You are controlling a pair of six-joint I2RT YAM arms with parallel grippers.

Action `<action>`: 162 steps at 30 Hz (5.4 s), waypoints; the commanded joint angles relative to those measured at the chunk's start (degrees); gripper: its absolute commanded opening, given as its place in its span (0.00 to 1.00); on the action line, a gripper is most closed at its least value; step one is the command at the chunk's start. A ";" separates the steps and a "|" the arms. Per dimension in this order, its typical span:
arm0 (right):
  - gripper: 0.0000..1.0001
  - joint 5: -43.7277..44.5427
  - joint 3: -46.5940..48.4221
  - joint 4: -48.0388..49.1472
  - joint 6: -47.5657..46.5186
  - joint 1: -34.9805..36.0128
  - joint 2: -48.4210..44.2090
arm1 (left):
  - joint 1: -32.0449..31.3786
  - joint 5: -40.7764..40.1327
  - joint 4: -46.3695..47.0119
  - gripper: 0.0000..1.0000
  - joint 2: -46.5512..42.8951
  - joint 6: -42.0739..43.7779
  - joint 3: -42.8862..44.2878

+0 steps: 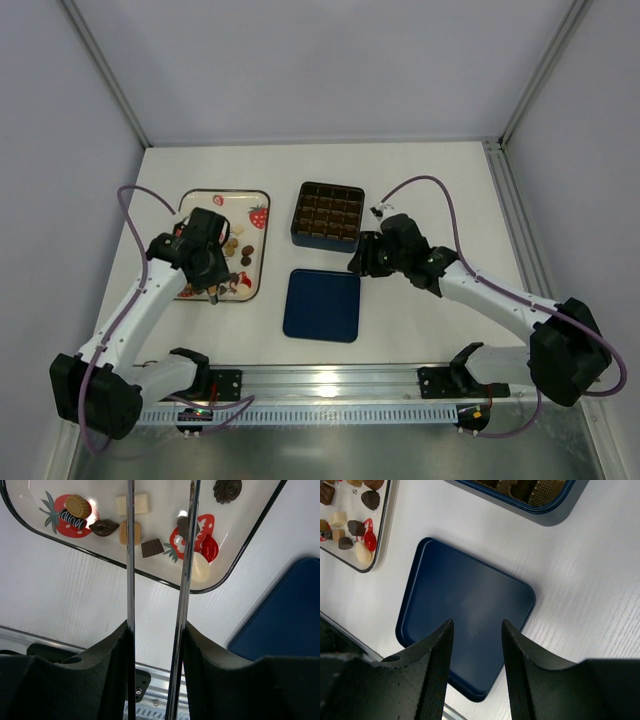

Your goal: Pack the chocolate

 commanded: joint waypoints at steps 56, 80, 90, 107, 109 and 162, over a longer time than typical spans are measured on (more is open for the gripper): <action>0.40 -3.09 -0.33 3.66 -3.15 -1.40 5.25 | 3.83 1.03 5.88 0.23 11.88 2.99 2.70; 0.40 -2.13 0.73 2.07 -3.32 -1.84 4.46 | 3.57 7.53 -0.88 0.13 9.42 6.15 11.92; 0.40 -1.25 2.31 0.32 -3.76 -3.15 3.23 | -2.05 8.33 -3.17 0.13 16.88 6.16 26.15; 0.40 -0.81 3.10 -6.01 -5.25 -8.51 -3.19 | -13.05 8.68 -4.40 0.13 48.17 7.38 60.18; 0.40 -0.81 3.10 -6.27 -5.43 -8.87 -3.54 | -13.40 9.03 -4.22 0.13 50.02 7.30 61.85; 0.39 -2.56 0.20 -4.61 -7.36 -9.92 -3.98 | -9.98 2.08 -4.40 0.36 22.09 6.42 31.22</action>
